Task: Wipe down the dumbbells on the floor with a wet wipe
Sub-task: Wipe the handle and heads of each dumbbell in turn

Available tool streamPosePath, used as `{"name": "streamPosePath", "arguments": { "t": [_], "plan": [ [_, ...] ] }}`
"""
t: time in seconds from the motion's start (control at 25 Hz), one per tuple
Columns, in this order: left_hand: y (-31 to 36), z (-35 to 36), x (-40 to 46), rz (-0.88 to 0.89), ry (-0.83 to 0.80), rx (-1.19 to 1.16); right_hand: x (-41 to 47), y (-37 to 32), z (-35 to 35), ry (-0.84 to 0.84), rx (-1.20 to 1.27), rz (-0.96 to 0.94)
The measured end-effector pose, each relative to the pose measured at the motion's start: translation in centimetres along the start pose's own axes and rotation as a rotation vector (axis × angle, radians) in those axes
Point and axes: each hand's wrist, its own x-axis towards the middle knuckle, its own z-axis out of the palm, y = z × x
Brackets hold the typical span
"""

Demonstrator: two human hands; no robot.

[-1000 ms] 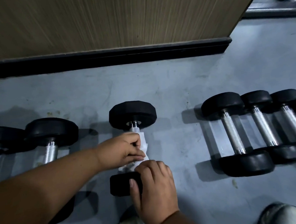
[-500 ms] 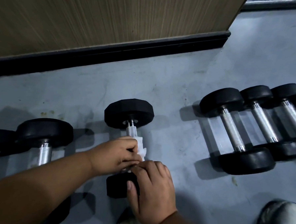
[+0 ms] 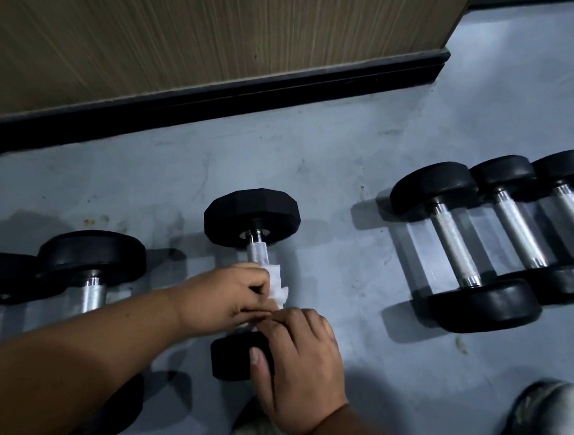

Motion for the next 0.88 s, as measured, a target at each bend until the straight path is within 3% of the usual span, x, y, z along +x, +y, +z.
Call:
{"name": "streamPosePath", "arguments": {
  "t": [0.04,0.16,0.24,0.32,0.48,0.56,0.76,0.88],
  "plan": [
    [-0.7,-0.3,0.6,-0.025,0.024,0.006,0.0,0.1,0.0,0.000,-0.001,-0.002],
    [-2.1,-0.5,1.9,-0.354,0.226,-0.088,-0.1,0.3,0.0,0.007,0.007,-0.003],
    [-1.6,0.5,1.9,-0.447,0.340,-0.085,-0.1,0.3,0.1,0.003,0.007,0.010],
    [-0.1,1.4,0.8,-0.417,0.372,-0.104,-0.2,0.1,0.0,0.007,0.007,0.005],
    [1.0,1.0,-0.5,-0.098,0.059,-0.075,-0.1,0.1,0.0,-0.008,0.018,0.014],
    [-0.2,0.3,0.3,-0.012,0.001,-0.019,-0.1,0.1,0.0,-0.012,0.017,0.019],
    [-1.9,-0.1,2.1,-0.376,0.359,-0.084,0.0,0.2,0.0,-0.005,0.008,0.012],
    [-0.1,1.3,1.0,-0.363,0.380,-0.083,-0.1,0.2,-0.1,-0.004,0.005,0.006]
  ]
}}
